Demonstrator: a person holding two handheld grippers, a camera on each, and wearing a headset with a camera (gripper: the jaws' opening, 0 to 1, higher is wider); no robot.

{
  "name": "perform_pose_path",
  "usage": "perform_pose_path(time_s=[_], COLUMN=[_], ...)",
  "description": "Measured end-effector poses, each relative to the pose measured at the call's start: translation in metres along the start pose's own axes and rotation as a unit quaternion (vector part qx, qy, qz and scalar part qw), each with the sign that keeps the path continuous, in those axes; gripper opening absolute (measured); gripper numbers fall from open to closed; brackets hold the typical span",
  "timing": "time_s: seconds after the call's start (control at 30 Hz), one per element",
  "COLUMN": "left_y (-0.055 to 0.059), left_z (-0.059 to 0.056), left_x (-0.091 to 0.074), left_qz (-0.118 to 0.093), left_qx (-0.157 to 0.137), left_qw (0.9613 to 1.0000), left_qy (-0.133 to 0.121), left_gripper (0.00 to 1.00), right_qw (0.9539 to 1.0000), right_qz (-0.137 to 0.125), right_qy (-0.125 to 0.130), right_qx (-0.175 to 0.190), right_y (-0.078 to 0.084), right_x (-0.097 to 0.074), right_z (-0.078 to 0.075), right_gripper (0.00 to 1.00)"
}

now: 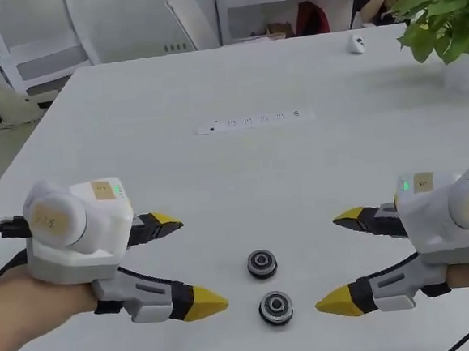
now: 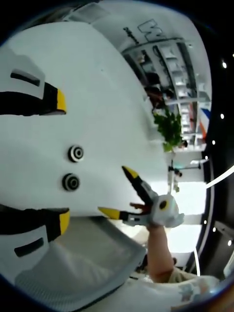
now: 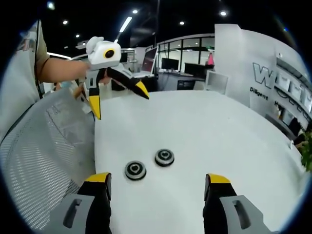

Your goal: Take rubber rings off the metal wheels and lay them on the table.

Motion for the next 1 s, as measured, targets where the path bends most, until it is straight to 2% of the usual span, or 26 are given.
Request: perform_pose_path(time_s=[0.47, 1.0], left_y=[0.009, 0.014], left_z=[0.005, -0.002], left_x=[0.025, 0.043], left_qz=[0.02, 0.028], left_qx=[0.003, 0.009], left_qw=[0.9995, 0.9983], left_qy=[0.024, 0.05], left_gripper=[0.75, 0.67], right_qw=[0.9997, 0.9981], right_qz=[0.015, 0.029], right_qy=[-0.018, -0.048], right_qx=[-0.009, -0.026], right_y=[0.008, 0.015], right_x=[0.017, 0.035], right_z=[0.0, 0.007], right_gripper=[0.71, 0.62])
Point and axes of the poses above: the centre of the closed fingertips' face, and the gripper's own axes: x roughly forward along the fingers, z roughly to its left, y roughly out of its underside, the point moved 10 cm from there along -x, roughly backward along the fingers, and after that the axes turned 1 degree about -z, right-handed, at the moved point
